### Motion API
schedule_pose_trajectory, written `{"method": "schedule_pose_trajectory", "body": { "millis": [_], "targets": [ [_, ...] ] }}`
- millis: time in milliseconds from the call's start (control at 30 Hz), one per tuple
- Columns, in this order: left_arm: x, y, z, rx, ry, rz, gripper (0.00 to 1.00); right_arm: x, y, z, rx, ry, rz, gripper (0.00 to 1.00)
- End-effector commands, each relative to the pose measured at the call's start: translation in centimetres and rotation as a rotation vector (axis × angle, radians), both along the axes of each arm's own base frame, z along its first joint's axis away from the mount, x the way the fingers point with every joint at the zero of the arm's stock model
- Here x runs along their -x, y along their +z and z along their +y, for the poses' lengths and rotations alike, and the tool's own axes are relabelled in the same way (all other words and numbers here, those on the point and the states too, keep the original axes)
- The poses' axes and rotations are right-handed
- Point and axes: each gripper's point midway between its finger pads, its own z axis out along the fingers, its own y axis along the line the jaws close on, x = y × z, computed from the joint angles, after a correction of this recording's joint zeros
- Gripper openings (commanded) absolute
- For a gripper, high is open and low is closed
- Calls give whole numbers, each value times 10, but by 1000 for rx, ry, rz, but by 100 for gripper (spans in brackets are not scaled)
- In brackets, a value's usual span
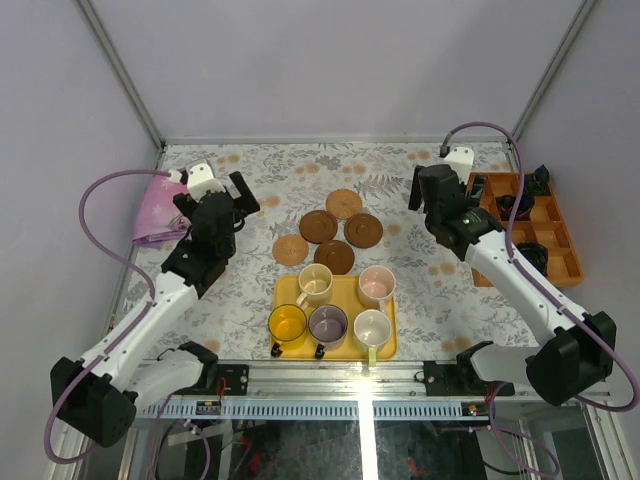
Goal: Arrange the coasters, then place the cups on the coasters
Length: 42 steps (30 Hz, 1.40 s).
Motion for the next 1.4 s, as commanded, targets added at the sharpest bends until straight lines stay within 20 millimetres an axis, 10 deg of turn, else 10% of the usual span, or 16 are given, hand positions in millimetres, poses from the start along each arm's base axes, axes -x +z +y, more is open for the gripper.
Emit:
{"method": "schedule_pose_trajectory", "body": {
  "millis": [0, 433, 800, 1000, 1167, 1367],
  "targets": [
    [-3, 5, 7, 14, 52, -10, 100, 1, 21, -3, -34, -20, -95, 99],
    [11, 9, 3, 0, -29, -30, 100, 6, 14, -3, -32, 0, -76, 99],
    [38, 17, 51, 58, 217, -101, 100, 8, 16, -3, -46, 5, -90, 99],
    [26, -3, 26, 16, 81, 0, 99, 9, -11, 3, -50, -7, 22, 99],
    [17, -35, 7, 10, 7, 119, 64, 11, -47, 20, -102, 50, 123, 95],
    [11, -82, -20, 5, -117, 257, 0, 13, -78, 61, -208, 210, 253, 43]
  ]
}}
